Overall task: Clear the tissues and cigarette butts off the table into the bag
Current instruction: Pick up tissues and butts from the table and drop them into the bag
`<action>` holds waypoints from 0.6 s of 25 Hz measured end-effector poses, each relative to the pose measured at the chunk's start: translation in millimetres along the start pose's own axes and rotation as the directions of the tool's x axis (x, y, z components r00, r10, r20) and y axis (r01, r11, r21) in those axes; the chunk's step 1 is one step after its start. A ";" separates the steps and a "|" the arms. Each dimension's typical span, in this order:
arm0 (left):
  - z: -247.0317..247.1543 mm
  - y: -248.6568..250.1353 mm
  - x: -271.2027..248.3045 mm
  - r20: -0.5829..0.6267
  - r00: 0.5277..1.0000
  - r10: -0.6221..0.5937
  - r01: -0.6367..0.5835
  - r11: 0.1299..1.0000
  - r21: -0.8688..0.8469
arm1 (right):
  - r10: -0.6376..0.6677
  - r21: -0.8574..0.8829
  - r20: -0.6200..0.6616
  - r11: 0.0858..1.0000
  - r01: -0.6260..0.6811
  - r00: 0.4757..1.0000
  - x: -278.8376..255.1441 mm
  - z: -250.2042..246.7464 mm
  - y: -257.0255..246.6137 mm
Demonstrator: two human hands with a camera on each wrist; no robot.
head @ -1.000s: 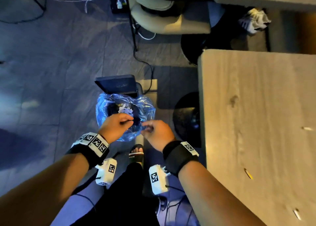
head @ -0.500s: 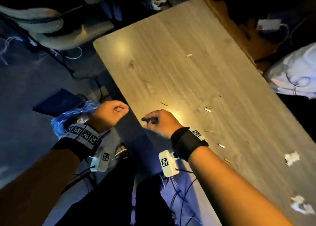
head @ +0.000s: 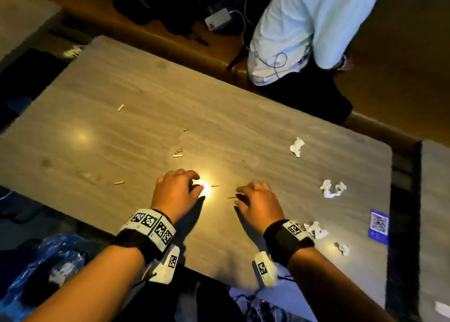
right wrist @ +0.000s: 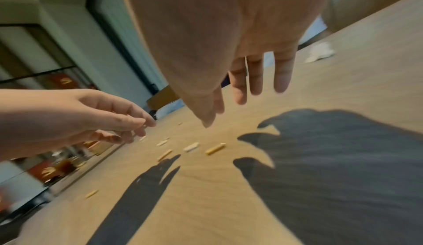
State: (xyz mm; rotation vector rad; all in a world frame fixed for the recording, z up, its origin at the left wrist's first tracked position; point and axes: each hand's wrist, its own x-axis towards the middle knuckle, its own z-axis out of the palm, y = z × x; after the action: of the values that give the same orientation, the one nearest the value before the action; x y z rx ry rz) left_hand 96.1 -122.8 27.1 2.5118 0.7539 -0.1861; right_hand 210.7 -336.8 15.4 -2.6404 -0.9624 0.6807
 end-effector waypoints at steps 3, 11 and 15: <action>26.1 49.3 3.6 0.031 0.992 0.120 -0.122 0.989 0.081 | 0.192 -0.092 -0.115 0.975 -0.203 0.975 -35.4 1.8 58.7; 100.6 148.2 -7.0 0.308 0.868 0.390 -0.448 0.882 0.147 | 0.484 0.050 -0.190 0.873 -0.484 0.854 -110.2 11.5 152.6; 128.2 181.5 -13.5 0.366 0.834 0.413 -0.480 0.870 0.112 | 0.430 0.170 -0.132 0.897 -0.407 0.893 -112.5 26.2 168.1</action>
State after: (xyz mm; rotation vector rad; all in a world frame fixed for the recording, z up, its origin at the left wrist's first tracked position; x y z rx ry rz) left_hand 186.0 -324.4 -1.6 2.6644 -0.0051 -0.5233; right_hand 212.5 -535.0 -32.6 -2.7454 -0.2808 0.5739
